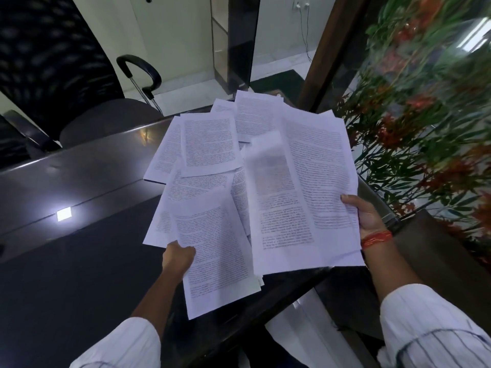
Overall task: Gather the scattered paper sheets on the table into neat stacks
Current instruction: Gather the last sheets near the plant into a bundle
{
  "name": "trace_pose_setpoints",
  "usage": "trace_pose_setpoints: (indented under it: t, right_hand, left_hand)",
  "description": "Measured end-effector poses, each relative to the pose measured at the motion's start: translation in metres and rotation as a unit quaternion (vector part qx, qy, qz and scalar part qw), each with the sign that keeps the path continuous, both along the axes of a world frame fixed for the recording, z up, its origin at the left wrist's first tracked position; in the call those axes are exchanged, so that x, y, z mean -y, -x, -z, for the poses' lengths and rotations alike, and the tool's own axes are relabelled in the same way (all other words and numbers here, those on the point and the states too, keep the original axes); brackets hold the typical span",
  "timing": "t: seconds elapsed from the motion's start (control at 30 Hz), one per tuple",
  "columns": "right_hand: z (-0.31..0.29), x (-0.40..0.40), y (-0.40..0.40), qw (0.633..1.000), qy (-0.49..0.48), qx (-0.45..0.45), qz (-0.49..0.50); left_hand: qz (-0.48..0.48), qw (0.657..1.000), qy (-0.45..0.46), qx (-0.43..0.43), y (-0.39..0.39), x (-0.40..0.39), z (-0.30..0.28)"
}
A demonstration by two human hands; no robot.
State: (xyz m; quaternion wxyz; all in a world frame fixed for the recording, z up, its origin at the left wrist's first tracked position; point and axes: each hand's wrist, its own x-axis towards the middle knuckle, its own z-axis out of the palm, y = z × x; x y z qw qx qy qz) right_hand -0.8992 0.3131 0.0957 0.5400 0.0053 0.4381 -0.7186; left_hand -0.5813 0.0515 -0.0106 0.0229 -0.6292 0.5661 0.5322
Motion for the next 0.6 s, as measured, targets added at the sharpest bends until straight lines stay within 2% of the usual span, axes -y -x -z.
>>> trace_pose_setpoints:
  t: [0.13,0.2,0.27,0.3,0.4,0.53,0.6]
  right_hand:
    - [-0.004,0.013,-0.008,0.999,0.020,0.009,-0.038]
    - [0.002,0.029,-0.023,0.992,-0.073,-0.064,-0.084]
    - [0.019,0.047,-0.041,0.953,-0.203,-0.173,-0.143]
    - [0.032,0.053,-0.051,0.938,-0.235,-0.200,-0.161]
    - [0.067,0.065,-0.081,0.922,-0.284,-0.191,-0.183]
    - [0.102,0.073,-0.104,0.897,-0.301,-0.233,-0.224]
    - [0.110,0.077,-0.108,0.888,-0.293,-0.262,-0.239]
  left_hand:
    - [0.022,1.000,-0.015,-0.005,0.004,-0.008,-0.001]
    - [0.001,0.997,-0.049,-0.064,0.004,-0.012,-0.001]
    - [-0.043,0.988,-0.091,-0.119,0.004,-0.016,0.000]
    - [-0.068,0.982,-0.108,-0.137,0.004,-0.017,0.001]
    - [-0.152,0.952,-0.174,-0.203,0.005,-0.022,-0.002]
    - [-0.144,0.904,-0.254,-0.314,0.004,-0.026,-0.005]
    - [-0.135,0.908,-0.248,-0.309,0.004,-0.029,-0.009]
